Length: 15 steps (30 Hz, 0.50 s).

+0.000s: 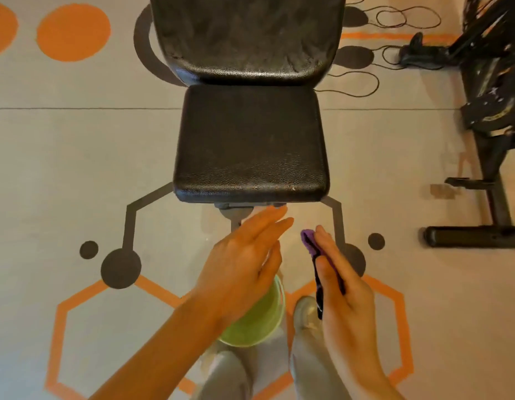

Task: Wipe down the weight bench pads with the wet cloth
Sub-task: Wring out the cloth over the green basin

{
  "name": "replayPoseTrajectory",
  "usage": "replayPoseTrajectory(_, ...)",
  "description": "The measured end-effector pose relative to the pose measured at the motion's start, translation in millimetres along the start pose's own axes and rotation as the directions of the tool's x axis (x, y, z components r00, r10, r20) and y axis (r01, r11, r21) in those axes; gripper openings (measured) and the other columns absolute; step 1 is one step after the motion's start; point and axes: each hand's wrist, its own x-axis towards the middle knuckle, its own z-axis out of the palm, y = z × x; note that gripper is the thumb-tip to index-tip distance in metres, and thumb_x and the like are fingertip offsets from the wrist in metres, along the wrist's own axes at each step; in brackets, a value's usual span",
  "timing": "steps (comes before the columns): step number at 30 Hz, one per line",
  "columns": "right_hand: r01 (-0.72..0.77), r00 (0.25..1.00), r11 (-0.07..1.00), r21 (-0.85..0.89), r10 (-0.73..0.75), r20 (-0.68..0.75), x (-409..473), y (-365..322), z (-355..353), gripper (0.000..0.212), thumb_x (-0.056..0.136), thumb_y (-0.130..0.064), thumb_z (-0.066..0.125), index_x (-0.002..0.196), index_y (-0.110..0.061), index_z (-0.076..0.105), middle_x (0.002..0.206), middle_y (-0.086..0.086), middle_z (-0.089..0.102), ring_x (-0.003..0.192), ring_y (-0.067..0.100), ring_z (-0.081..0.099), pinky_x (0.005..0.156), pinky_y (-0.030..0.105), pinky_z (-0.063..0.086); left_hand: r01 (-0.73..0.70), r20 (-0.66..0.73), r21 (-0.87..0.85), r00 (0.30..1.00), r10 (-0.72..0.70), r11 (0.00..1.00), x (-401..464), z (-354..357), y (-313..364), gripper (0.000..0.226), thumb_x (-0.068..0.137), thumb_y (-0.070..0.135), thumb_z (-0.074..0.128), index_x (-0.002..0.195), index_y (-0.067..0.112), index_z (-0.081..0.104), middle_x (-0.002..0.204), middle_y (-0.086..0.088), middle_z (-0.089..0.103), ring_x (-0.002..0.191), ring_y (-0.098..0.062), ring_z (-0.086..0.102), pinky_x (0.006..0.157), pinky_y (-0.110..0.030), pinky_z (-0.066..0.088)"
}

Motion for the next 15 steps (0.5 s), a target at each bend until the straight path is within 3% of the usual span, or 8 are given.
replayPoseTrajectory(2, -0.036, 0.999, 0.999, -0.001, 0.036, -0.018, -15.3, -5.7, 6.2, 0.034, 0.091, -0.025, 0.046, 0.119, -0.038, 0.060, 0.128, -0.017, 0.059, 0.132, 0.003, 0.042, 0.108, 0.020, 0.033, 0.023, 0.090, -0.013, 0.996, -0.021, 1.000, -12.9, -11.9, 11.4, 0.039, 0.098, 0.028, 0.047, 0.136, 0.029, 0.057, 0.142, 0.008, 0.056, 0.121, -0.014, 0.061, 0.093, -0.019, 0.043)
replayPoseTrajectory(6, -0.056, 0.993, 0.998, 0.015, 0.058, -0.101, -39.0, -13.9, 18.9, 0.034, 0.097, -0.011, 0.044, 0.121, -0.030, 0.060, 0.125, -0.015, 0.062, 0.126, -0.001, 0.048, 0.096, 0.006, 0.041, 0.272, 0.337, -0.175, 0.919, -0.202, 0.946, -30.1, -27.2, 31.6, 0.044, 0.103, 0.037, 0.039, 0.147, 0.041, 0.035, 0.151, 0.020, 0.041, 0.132, -0.005, 0.048, 0.094, -0.003, 0.024)
replayPoseTrajectory(8, -0.067, 0.984, 0.998, 0.016, 0.068, -0.163, -46.8, -11.1, 24.0, 0.034, 0.097, -0.011, 0.044, 0.124, -0.027, 0.058, 0.124, -0.013, 0.062, 0.121, -0.004, 0.051, 0.086, 0.001, 0.043, 0.335, 0.393, -0.232, 0.891, -0.227, 0.913, -37.1, -22.9, 33.8, 0.049, 0.100, 0.038, 0.044, 0.148, 0.041, 0.033, 0.149, 0.018, 0.045, 0.129, -0.002, 0.049, 0.095, -0.008, 0.029)
replayPoseTrajectory(11, -0.088, 0.965, 0.996, 0.005, 0.086, -0.248, -51.9, -2.8, 28.8, 0.034, 0.098, -0.015, 0.044, 0.128, -0.025, 0.055, 0.125, -0.015, 0.061, 0.119, -0.004, 0.052, 0.086, 0.002, 0.044, 0.451, 0.483, -0.381, 0.841, -0.242, 0.807, -45.9, -12.0, 34.0, 0.048, 0.098, 0.038, 0.048, 0.145, 0.037, 0.039, 0.137, 0.019, 0.055, 0.116, 0.007, 0.050, 0.100, -0.015, 0.039)
replayPoseTrajectory(15, -0.111, 0.948, 0.992, 0.058, 0.124, -0.294, -51.4, 6.3, 35.2, 0.031, 0.098, -0.014, 0.043, 0.124, -0.027, 0.054, 0.115, -0.018, 0.063, 0.111, -0.004, 0.058, 0.088, 0.008, 0.047, 0.553, 0.557, -0.484, 0.792, -0.248, 0.678, -52.8, 3.6, 33.5, 0.035, 0.102, 0.027, 0.047, 0.136, 0.028, 0.054, 0.122, 0.006, 0.068, 0.109, -0.009, 0.066, 0.094, -0.023, 0.053)
